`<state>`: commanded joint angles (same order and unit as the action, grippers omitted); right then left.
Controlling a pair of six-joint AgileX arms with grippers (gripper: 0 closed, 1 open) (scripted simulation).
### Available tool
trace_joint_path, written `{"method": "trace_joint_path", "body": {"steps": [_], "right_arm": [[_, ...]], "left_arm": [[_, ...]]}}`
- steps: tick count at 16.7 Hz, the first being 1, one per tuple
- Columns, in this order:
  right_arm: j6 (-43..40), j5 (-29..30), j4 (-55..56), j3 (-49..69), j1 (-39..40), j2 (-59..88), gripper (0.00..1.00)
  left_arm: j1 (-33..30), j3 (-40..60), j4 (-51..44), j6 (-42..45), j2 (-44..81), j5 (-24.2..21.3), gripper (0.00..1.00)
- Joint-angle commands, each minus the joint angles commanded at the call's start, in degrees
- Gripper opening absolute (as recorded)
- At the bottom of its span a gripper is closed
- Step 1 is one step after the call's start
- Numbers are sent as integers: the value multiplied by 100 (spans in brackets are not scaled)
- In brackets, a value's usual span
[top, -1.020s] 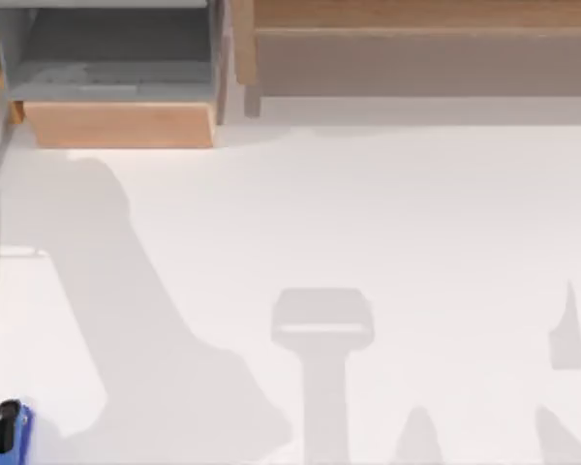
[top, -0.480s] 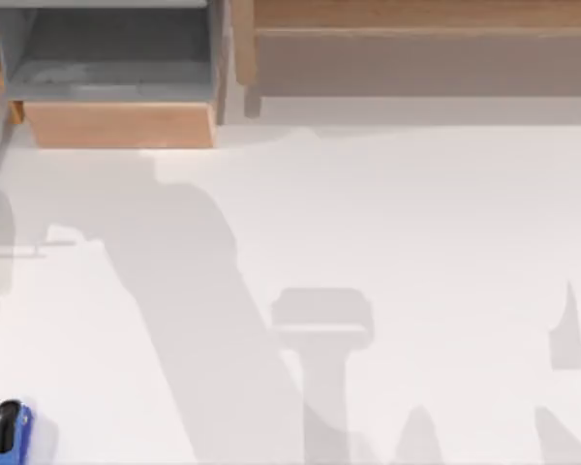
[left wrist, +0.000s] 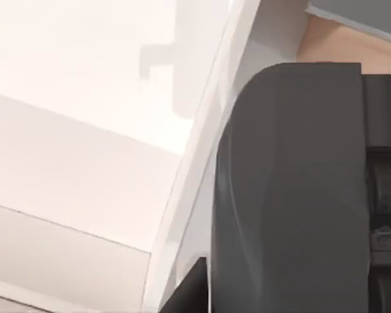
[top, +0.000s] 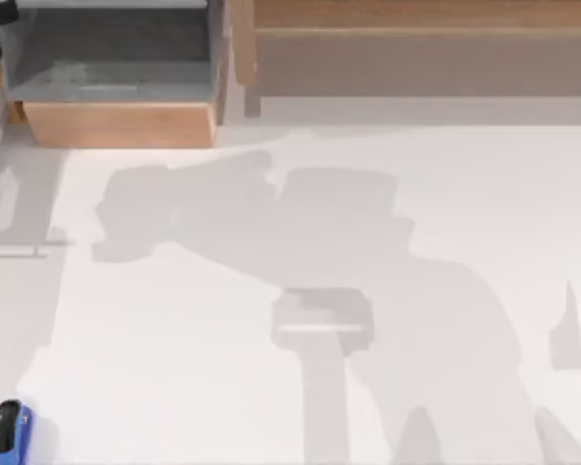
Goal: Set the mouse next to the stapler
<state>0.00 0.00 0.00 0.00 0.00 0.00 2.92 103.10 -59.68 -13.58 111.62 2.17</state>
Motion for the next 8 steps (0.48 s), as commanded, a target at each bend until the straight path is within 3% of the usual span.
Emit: {"method": "trace_joint_path", "body": {"steps": [8], "right_arm": [[0,0,0,0,0,0,100]], "left_arm": [[-2160,-3358,733,-1428,-2029,99,0]]}}
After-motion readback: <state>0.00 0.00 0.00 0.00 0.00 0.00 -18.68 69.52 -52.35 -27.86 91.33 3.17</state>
